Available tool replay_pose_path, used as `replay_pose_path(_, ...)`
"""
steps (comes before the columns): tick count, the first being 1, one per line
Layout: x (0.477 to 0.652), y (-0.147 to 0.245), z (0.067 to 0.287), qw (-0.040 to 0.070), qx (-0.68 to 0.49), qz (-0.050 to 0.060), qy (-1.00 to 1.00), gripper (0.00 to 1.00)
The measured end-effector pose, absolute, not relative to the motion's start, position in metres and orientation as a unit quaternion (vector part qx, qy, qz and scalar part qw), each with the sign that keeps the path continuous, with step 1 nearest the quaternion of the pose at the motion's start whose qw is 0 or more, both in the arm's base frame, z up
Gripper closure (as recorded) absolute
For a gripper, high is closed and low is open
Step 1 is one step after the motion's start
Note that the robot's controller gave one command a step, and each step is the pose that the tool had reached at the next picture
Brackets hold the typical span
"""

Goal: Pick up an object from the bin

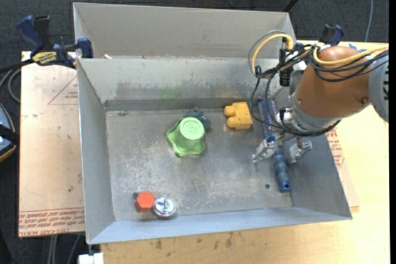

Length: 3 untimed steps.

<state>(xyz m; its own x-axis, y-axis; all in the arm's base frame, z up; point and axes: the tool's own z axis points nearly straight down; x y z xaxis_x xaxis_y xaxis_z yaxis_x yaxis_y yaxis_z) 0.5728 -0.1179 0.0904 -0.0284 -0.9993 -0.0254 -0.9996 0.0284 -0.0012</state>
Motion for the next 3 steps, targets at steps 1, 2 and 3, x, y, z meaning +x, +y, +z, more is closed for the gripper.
replay_pose_path(1, 0.63, -0.119, 0.088, 0.012, -0.726, 0.014, 0.688, 0.0)
replay_pose_path(2, 0.629, -0.132, 0.087, 0.005, -0.725, 0.005, 0.688, 1.0)
replay_pose_path(3, 0.629, -0.118, 0.087, 0.013, -0.726, 0.014, 0.687, 0.0)
